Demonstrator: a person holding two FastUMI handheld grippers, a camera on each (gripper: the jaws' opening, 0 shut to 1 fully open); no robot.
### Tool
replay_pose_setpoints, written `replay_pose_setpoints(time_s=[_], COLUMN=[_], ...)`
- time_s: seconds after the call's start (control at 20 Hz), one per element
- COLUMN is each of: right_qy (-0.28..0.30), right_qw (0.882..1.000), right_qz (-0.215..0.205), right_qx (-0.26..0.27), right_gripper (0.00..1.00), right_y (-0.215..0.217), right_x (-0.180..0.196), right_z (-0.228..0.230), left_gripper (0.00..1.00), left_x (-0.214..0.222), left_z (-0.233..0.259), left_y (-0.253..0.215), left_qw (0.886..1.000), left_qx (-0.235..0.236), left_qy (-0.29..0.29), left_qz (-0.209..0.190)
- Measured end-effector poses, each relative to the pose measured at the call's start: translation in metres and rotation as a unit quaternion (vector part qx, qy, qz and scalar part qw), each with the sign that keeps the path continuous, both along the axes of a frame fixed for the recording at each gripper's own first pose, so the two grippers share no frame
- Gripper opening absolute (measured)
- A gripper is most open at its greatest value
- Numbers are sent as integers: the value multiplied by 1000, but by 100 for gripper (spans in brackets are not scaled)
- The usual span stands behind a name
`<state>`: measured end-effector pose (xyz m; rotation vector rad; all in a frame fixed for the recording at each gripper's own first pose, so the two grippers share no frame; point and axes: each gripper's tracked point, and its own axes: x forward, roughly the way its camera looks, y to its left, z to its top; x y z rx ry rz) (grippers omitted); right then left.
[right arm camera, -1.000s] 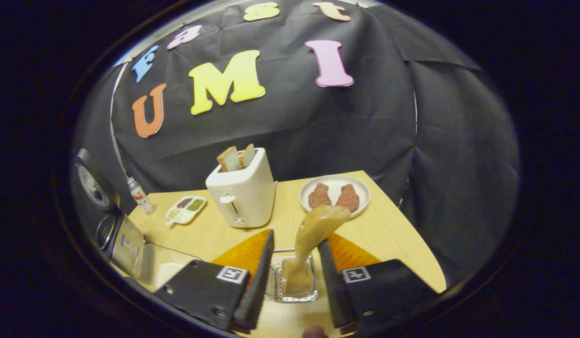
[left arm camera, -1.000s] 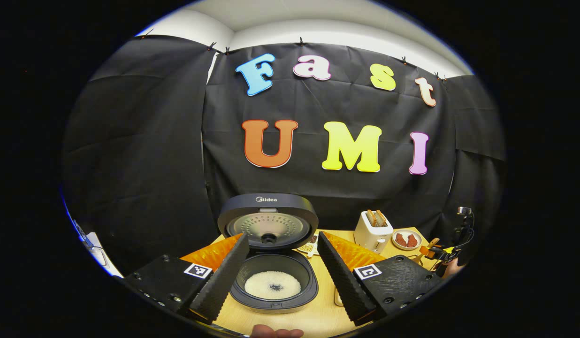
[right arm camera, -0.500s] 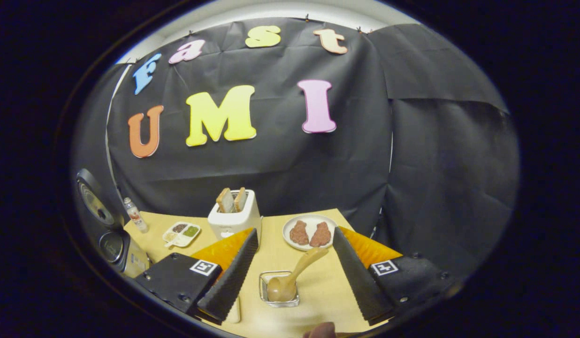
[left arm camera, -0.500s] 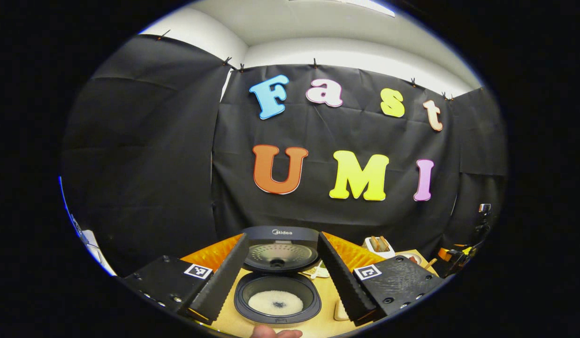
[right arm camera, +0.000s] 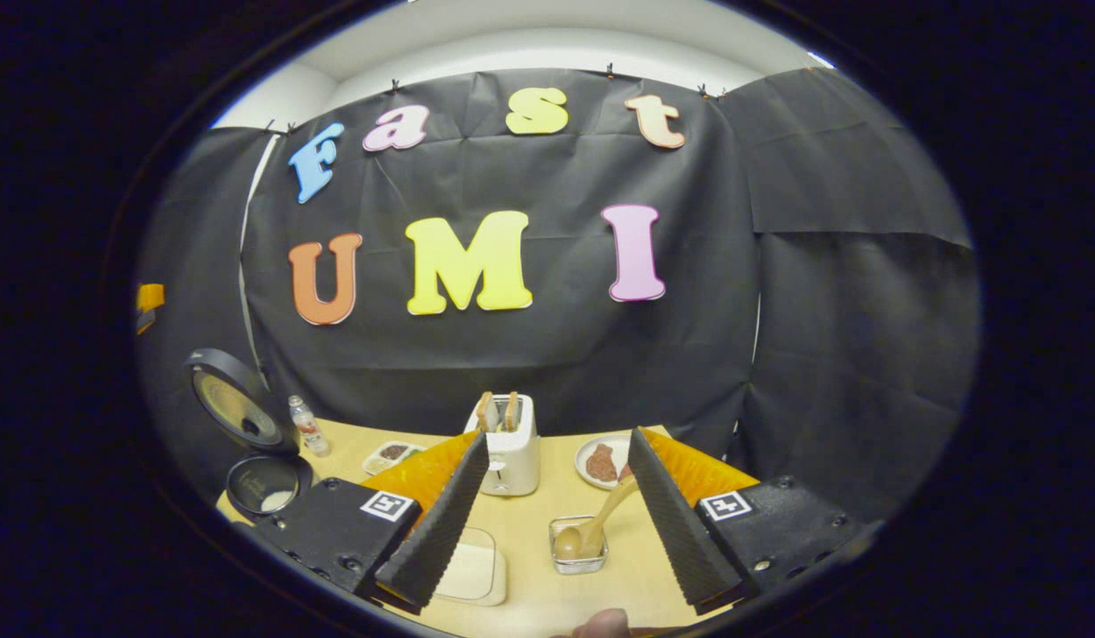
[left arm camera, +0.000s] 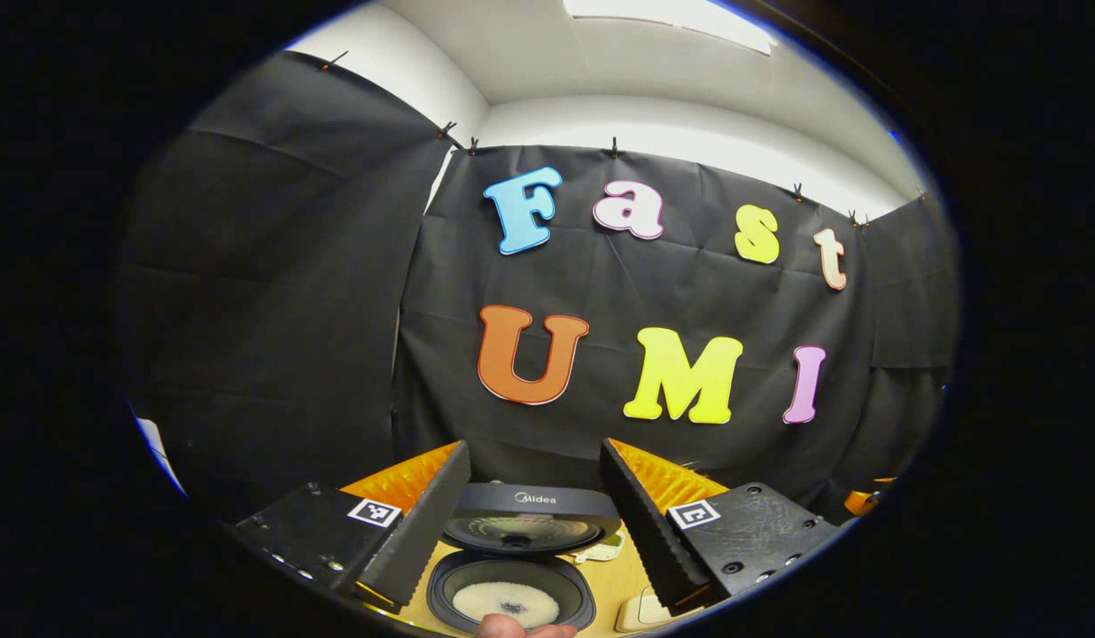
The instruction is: Close the left gripper, press the button to open the rice cooker; take a wooden spoon from the chopstick holder with the right hand, scoop a spoonful of rice and pour it into the rice cooker, then put the wooden spoon back into the chopstick holder.
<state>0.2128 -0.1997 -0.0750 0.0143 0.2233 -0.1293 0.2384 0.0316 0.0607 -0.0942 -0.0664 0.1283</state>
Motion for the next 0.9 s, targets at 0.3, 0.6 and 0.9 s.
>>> replay_pose_setpoints(time_s=[0.3,0.6,0.9], right_qy=[8,8,8], right_qw=[998,996,996], right_qz=[-31,-76,-73], right_qx=[52,50,48], right_gripper=[100,100,95], right_y=[11,-3,4], right_x=[-45,-72,-71], right_z=[-13,-20,-20], left_gripper=[94,95,95], left_x=[50,92,92], left_z=[-18,-59,-85], left_y=[4,17,14], left_qw=[1000,996,989], left_qx=[14,18,10], left_qy=[19,89,147], left_qz=[-3,-3,-19])
